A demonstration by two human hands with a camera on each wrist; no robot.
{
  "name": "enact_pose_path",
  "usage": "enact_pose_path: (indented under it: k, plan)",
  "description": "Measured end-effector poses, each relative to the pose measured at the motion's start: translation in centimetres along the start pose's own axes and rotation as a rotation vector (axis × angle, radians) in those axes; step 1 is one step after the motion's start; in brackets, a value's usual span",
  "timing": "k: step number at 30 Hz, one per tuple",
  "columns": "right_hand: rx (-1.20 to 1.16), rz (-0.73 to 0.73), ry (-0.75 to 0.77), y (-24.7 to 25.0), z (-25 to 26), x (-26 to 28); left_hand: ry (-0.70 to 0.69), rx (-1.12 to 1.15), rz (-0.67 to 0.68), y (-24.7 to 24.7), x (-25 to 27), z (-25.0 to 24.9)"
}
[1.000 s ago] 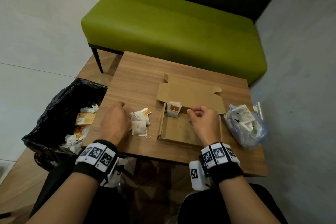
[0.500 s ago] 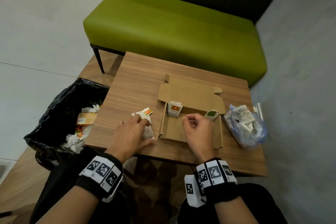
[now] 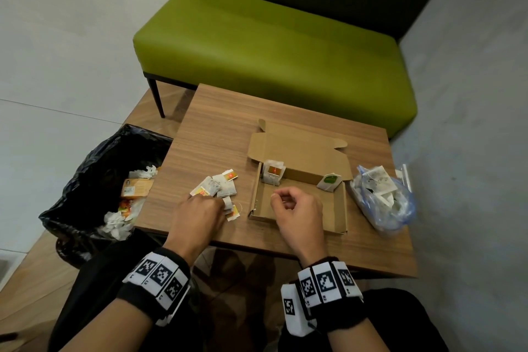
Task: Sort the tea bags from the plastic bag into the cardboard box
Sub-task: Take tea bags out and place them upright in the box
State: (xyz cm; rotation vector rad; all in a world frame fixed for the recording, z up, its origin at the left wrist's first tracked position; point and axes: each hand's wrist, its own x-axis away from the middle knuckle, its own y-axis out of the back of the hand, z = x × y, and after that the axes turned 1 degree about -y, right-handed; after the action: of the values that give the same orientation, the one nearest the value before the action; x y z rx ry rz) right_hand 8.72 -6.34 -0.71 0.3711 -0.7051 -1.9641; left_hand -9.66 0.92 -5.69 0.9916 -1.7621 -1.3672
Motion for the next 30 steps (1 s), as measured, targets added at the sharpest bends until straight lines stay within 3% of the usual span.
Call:
enact_pose_path:
  k: [8, 11, 15, 18, 23, 27, 30]
  plan:
    - [-0.074, 0.176, 0.164, 0.3, 1.3, 0.7, 0.168, 0.802, -0.143, 4.9, 0.4, -0.6]
    - [-0.122, 0.265, 0.245, 0.6, 1.9, 0.9, 0.069, 0.970, -0.006, 6.9, 0.2, -1.7]
    - [-0.174, 0.285, 0.332, 1.8, 2.4, 0.7, -0.109, 0.895, 0.149, 8.1, -0.3, -2.7]
    - [-0.292, 0.280, 0.217, 2.8, 1.8, 0.6, -0.124, 1.010, 0.126, 8.3, -0.7, -3.3]
    - [-0.719, 0.171, 0.024, 4.0, 0.6, 0.7, -0.003, 1.348, 0.035, 7.8, -0.5, -4.3]
    - [-0.898, 0.114, -0.014, 3.8, 0.4, 0.8, -0.018, 1.348, 0.051, 7.1, -0.1, -6.0]
    - [-0.897, 0.123, -0.037, 3.6, 0.3, 1.0, -0.031, 1.371, 0.053, 7.1, 0.0, -7.0]
